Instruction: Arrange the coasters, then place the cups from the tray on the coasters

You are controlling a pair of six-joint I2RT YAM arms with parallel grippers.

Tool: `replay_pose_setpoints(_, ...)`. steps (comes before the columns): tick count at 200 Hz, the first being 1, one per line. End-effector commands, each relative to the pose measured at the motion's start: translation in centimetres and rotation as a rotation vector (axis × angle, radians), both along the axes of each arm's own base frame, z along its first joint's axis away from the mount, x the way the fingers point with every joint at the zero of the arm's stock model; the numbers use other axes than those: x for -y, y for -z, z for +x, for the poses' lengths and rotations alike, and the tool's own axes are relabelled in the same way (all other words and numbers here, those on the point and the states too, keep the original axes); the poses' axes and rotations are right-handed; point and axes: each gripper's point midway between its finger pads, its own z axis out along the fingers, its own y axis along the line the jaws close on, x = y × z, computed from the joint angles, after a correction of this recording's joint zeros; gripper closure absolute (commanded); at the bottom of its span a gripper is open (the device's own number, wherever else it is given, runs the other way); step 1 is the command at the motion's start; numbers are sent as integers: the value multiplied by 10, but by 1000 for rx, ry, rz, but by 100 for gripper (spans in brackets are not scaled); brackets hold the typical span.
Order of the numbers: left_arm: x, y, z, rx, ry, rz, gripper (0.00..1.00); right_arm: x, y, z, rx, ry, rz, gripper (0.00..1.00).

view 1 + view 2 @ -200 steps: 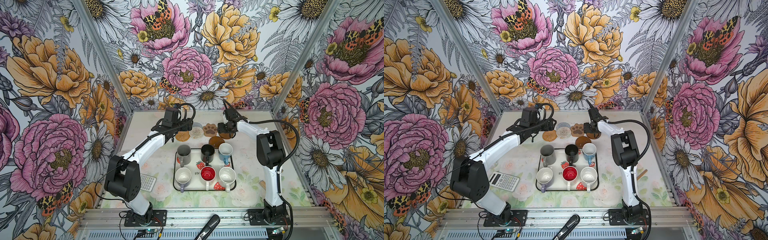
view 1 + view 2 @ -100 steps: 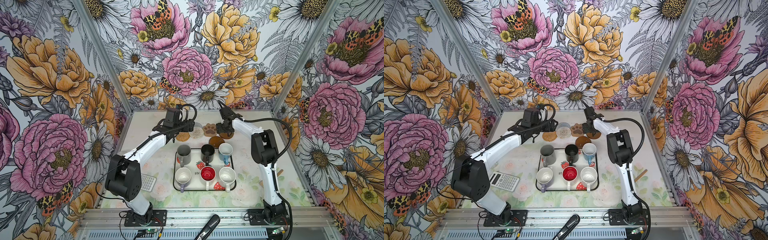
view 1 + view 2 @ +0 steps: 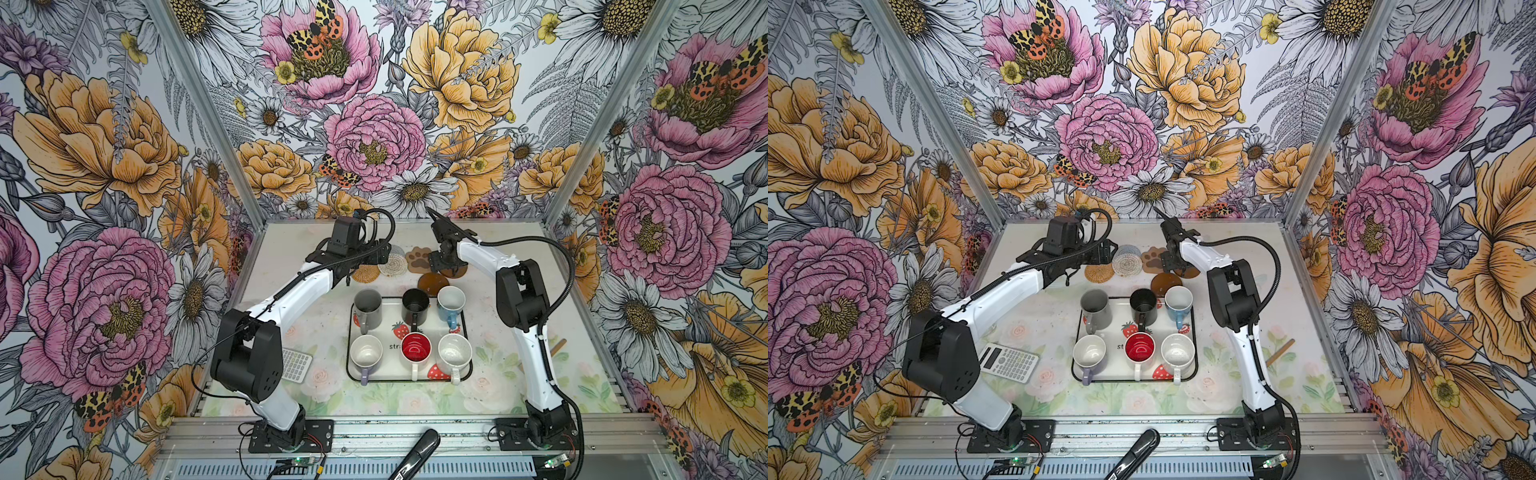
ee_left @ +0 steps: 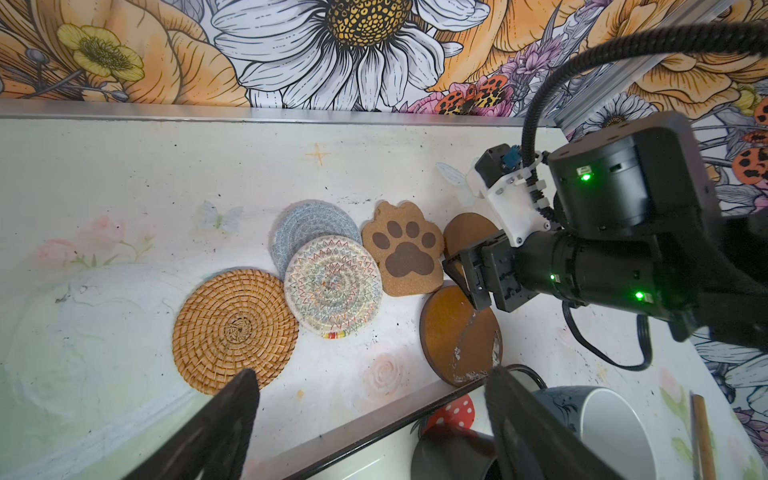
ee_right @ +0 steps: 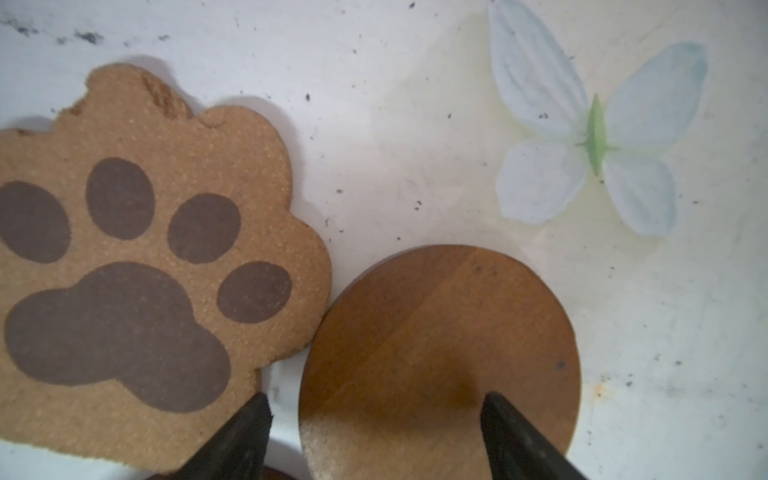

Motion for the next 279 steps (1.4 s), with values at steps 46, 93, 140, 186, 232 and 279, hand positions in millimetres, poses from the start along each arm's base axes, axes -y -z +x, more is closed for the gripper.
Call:
replay_pose_setpoints(46, 8, -7, 1, 7, 17, -18, 13, 24, 25, 5, -58, 78, 35, 22)
replay_pose_setpoints(93, 7, -9, 0, 9, 15, -22, 13, 54, 23, 4, -74, 146, 71, 26)
replay_pose_setpoints(140, 9, -10, 0, 9, 19, -27, 13, 81, 22, -2, -99, 207, 117, 26)
replay_pose_setpoints(186, 10, -12, -1, 11, 21, -30, 13, 101, 19, -6, -110, 262, 151, 27)
replay_pose_setpoints(232, 10, -9, -1, 3, 20, -28, 13, 114, 16, -14, -122, 301, 171, 27)
replay_pose_setpoints(279, 17, -5, 6, -6, 36, -34, 13, 118, 8, -17, -114, 304, 179, 27)
